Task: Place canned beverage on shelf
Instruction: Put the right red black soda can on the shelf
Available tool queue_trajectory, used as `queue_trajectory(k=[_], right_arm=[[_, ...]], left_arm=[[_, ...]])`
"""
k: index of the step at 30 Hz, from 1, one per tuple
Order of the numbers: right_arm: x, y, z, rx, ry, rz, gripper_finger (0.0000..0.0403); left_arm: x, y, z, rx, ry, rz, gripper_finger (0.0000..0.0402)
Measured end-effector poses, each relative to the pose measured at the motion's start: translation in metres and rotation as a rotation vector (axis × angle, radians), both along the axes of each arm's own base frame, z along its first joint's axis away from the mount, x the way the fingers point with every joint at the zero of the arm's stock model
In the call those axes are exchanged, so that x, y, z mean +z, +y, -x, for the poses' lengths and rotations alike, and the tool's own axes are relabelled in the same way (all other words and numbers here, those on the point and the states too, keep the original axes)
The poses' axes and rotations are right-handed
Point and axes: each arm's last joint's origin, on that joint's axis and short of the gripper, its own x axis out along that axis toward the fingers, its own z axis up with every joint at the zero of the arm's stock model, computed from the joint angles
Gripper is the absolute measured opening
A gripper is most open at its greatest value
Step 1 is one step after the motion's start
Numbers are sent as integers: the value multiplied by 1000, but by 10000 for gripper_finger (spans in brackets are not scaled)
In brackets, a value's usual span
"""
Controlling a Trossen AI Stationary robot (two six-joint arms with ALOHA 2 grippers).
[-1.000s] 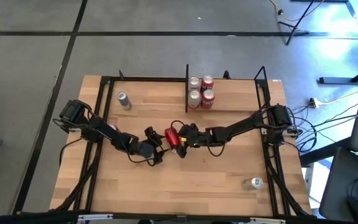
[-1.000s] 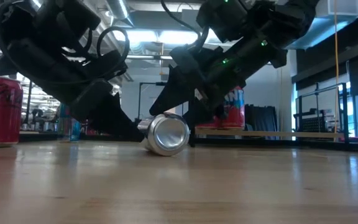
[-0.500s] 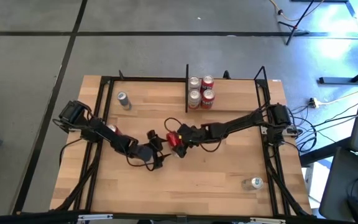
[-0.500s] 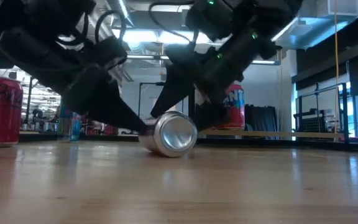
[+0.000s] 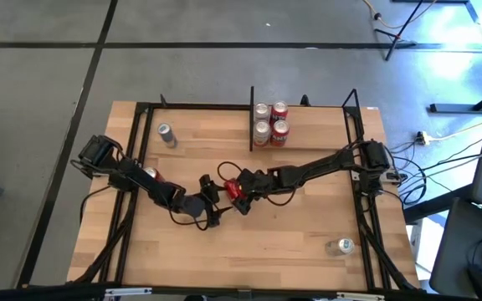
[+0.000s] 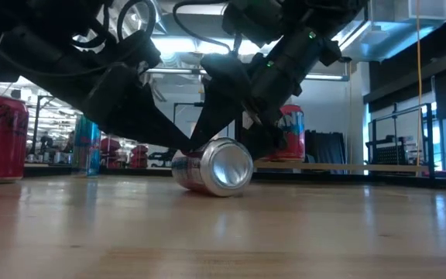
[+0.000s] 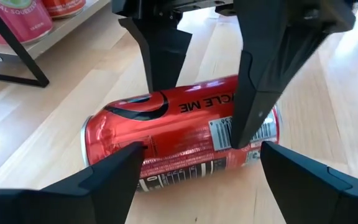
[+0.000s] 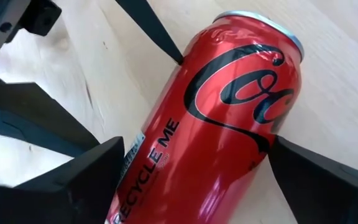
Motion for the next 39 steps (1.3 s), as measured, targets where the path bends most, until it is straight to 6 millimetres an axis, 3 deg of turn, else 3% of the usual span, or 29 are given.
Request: queue_trajectory(k=[5, 11, 17, 28, 33, 39], right_arm=[[1, 0, -1, 41, -22, 62, 324], [6, 4, -4, 114, -80, 128, 257], [11, 6, -3, 144, -103, 150, 242], [29, 8, -1, 195, -160, 140, 199], [28, 9, -2, 221, -169, 112, 211], [37, 18, -8, 299, -292, 68, 303]], left_arm=[[2, -5, 4, -26, 10, -16, 316], [29, -18, 15, -62, -50, -39, 316], [47, -27, 35, -54, -31, -64, 316], [33, -23, 51, 76, 82, -19, 316], [28, -24, 52, 94, 97, 15, 316], [28, -24, 52, 101, 95, 24, 316]])
